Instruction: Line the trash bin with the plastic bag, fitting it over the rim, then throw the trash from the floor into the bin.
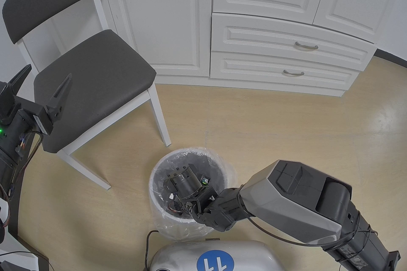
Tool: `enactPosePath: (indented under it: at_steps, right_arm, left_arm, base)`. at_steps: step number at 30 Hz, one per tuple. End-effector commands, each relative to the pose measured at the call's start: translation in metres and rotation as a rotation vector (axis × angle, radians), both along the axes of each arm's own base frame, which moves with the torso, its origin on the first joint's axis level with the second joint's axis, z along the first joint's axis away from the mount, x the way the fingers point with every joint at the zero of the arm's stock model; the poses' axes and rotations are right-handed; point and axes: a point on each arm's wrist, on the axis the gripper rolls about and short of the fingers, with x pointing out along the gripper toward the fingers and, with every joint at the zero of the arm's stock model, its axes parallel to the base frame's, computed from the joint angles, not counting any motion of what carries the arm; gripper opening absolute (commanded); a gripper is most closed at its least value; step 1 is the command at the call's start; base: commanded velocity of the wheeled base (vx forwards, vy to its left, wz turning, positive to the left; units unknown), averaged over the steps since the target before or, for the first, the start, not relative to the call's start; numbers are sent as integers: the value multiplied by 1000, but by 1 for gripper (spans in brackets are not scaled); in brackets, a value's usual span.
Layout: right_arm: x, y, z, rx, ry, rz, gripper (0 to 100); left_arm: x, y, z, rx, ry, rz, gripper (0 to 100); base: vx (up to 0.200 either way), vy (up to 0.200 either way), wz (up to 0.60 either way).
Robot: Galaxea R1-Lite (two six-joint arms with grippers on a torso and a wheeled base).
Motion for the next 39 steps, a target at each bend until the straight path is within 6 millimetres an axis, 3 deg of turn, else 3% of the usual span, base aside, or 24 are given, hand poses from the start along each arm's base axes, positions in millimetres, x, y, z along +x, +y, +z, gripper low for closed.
enactPosePath:
  at_steps: [1, 15, 24, 25, 29, 34, 39]
  right_arm:
    - [-1, 0, 0, -7, 4, 1, 100]
    - [-1, -6, 19, 15, 1, -15, 100]
    - [-24, -27, 76, 39, -31, 16, 100]
    - [-30, -34, 91, 31, -51, 34, 100]
    - [-46, -53, 121, -23, -127, 94, 100]
    - [-51, -84, 131, -128, -250, 141, 100]
    - [-55, -112, 122, -290, -366, 194, 100]
  left_arm:
    - [0, 0, 0, 0, -1, 0, 100]
    - [1, -1, -2, 4, 9, -1, 100]
    - [3, -1, -5, 9, 22, -3, 100]
    - [3, -1, -5, 10, 23, -4, 100]
    - [4, -2, -7, 13, 33, -7, 100]
    - [6, -3, -9, 16, 47, -9, 100]
    - [6, -4, -11, 20, 54, -14, 100]
  base:
    - [0, 0, 0]
    - [0, 0, 0]
    - [0, 0, 0]
    - [0, 0, 0]
    - [0, 0, 0]
    - [0, 0, 0]
    - [0, 0, 0]
